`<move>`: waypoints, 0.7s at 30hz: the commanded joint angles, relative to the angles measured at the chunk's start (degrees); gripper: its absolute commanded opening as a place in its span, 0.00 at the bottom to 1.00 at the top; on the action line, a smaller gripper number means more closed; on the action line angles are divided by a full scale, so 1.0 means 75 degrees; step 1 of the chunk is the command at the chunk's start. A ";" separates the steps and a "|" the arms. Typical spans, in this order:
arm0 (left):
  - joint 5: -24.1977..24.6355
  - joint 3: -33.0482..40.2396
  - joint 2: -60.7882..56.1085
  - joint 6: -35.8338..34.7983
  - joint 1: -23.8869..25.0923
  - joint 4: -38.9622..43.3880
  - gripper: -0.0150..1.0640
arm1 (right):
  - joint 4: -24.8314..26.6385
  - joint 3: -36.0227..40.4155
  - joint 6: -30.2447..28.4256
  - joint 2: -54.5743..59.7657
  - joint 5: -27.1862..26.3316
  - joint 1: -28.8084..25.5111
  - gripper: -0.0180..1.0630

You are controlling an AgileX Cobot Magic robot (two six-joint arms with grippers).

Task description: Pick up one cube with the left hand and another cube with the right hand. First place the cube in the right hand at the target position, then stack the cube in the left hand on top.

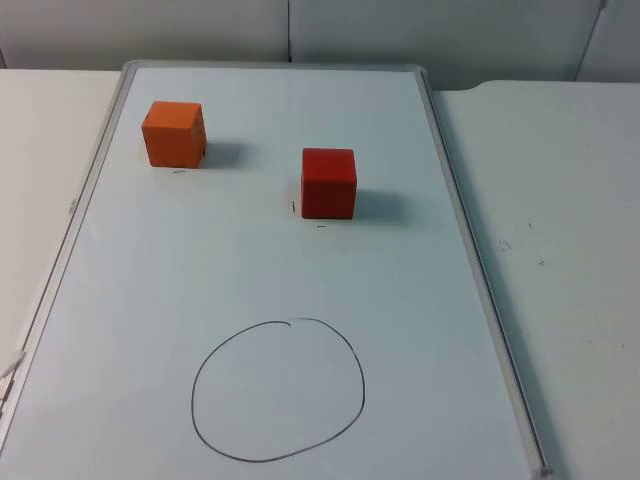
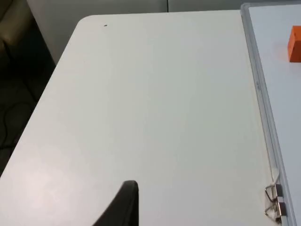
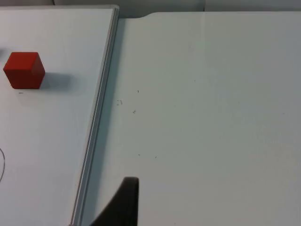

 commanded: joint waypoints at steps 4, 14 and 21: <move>-0.0614 -0.0339 -0.0031 0.0000 0.0024 -0.0067 0.99 | 0.0000 0.0056 -0.0056 -0.0023 -0.0075 -0.0045 0.99; -0.2225 -0.1456 0.1113 0.0000 0.0024 -0.0252 0.99 | 0.0000 0.0056 -0.0056 -0.0023 -0.0075 -0.0045 0.99; -0.3649 -0.2242 0.2716 0.0000 0.0024 -0.0348 0.99 | 0.0000 0.0056 -0.0056 -0.0023 -0.0075 -0.0045 0.99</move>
